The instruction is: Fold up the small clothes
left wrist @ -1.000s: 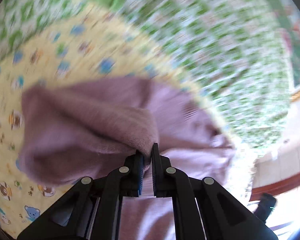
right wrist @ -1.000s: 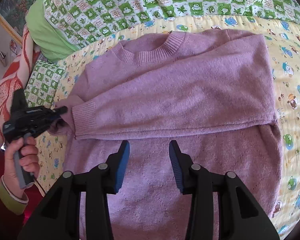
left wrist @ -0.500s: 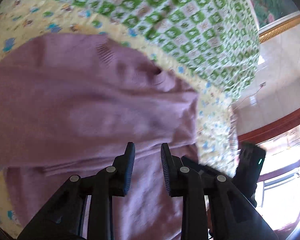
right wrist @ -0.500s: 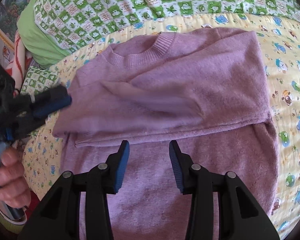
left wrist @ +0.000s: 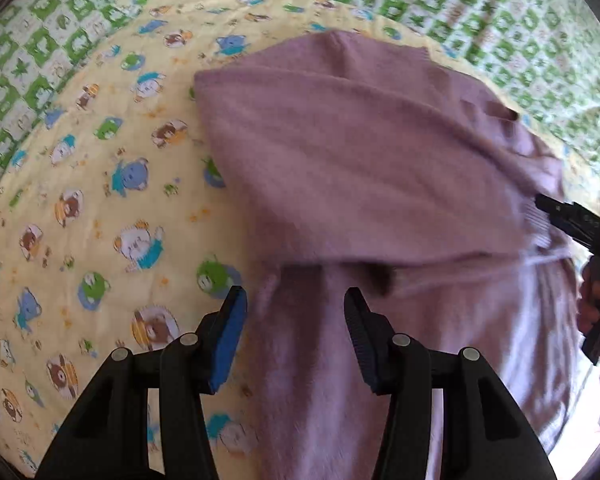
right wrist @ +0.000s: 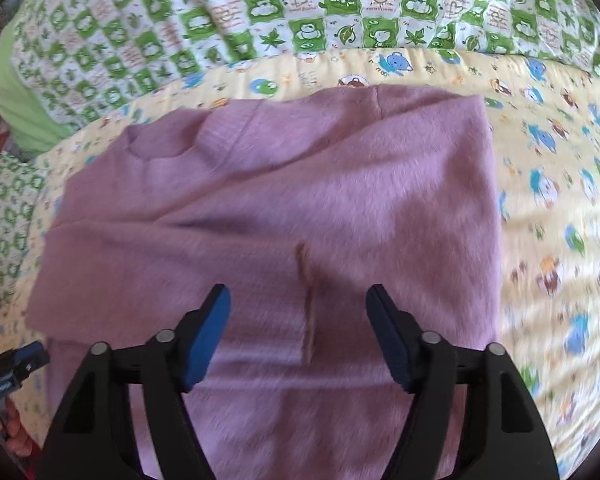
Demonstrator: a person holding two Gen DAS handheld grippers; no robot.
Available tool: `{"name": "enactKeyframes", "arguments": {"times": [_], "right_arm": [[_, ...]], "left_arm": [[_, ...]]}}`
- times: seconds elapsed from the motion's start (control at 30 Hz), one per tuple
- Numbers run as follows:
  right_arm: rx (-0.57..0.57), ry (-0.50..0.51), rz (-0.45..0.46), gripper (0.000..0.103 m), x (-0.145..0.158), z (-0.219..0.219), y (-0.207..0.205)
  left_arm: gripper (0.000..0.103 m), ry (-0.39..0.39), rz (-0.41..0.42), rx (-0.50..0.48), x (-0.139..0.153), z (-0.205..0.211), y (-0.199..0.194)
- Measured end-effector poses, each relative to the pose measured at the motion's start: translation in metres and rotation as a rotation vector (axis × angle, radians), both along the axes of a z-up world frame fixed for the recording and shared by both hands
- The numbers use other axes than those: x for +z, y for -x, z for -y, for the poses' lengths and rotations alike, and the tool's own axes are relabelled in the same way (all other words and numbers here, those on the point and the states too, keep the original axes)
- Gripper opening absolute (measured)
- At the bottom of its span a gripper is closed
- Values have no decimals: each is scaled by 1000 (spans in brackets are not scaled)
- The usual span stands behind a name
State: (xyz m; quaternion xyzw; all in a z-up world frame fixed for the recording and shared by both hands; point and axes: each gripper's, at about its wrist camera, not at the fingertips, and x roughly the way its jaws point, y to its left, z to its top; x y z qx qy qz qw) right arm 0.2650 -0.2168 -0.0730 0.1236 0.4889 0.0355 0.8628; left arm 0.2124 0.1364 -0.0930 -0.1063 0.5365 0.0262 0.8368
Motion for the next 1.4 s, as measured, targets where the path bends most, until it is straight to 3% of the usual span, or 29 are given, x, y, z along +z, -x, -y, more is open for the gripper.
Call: {"name": "enactKeyframes", "arguments": {"times": [0.03,0.07,0.1,0.13,0.2,0.3,0.4,0.47,0.63,0.77,0.87,1.0,1.27,1.4], "right_arm": [[16,-30,-16,72,-4,-2,-8],[36,-65,-29,60,-7,-5,-15],[55,-86,-42,20,-6,-9,-18],[87,-114,-52,4,0,-14,-21],[114,-179,15,5,28,-18,-13],[131,-316,183,5,98,-9,15],[82,-291,288,5,137,22,41],[38,-255,232,5,122,44,41],[0,-206,34,5,46,60,34],[2,-206,-9,5,19,52,41],[32,-141,-17,5,15,47,48],[-13,-133,-19,5,12,66,60],[-31,-113,27,5,26,78,40],[15,-31,-32,5,14,68,31]], "left_arm": [[51,-19,3,22,-2,-1,-6],[51,-36,8,42,-1,0,-12],[51,-60,14,71,-2,-1,-17],[51,-84,14,94,-4,-4,-22],[51,-133,-5,147,-7,-10,-30],[51,-83,-8,194,-10,-23,-34],[53,-60,3,213,-11,-29,-31],[53,-32,7,230,-10,-35,-27],[53,41,36,325,-6,-55,-10],[53,115,38,400,-10,-62,2],[53,109,34,383,-9,-56,9],[53,106,32,343,-6,-48,15],[53,91,10,333,-12,-40,13],[53,78,-3,322,-16,-38,6]]}}
